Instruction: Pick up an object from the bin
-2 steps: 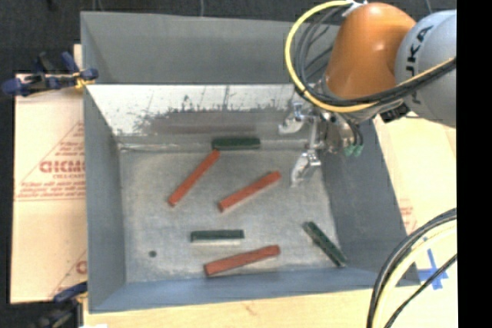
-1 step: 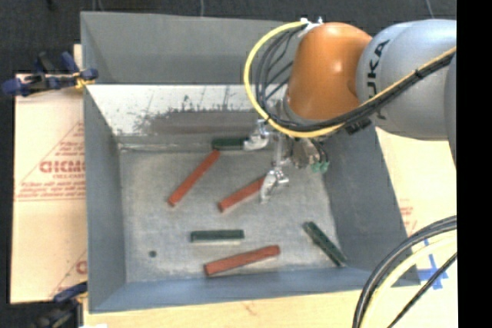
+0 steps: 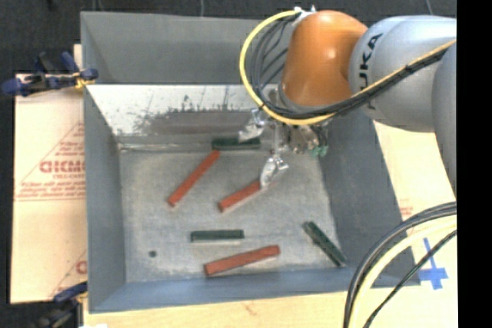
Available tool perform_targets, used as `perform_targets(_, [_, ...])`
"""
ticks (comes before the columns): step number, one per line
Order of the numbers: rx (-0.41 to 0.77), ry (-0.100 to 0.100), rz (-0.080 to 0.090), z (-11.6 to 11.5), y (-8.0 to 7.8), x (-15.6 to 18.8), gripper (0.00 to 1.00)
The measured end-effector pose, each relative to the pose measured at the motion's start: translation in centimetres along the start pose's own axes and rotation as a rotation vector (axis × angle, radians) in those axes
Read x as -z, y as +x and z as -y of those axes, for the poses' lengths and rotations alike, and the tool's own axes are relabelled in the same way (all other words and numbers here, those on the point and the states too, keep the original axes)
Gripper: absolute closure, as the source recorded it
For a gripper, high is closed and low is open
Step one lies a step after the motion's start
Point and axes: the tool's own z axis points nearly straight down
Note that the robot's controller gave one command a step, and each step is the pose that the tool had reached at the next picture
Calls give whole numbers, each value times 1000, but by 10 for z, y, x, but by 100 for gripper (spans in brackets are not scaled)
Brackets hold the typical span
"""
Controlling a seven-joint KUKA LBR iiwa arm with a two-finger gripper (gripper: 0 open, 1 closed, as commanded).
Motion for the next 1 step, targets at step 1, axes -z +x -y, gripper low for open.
perform_targets(1, [-16, -1, 3, -3, 7, -70, 0])
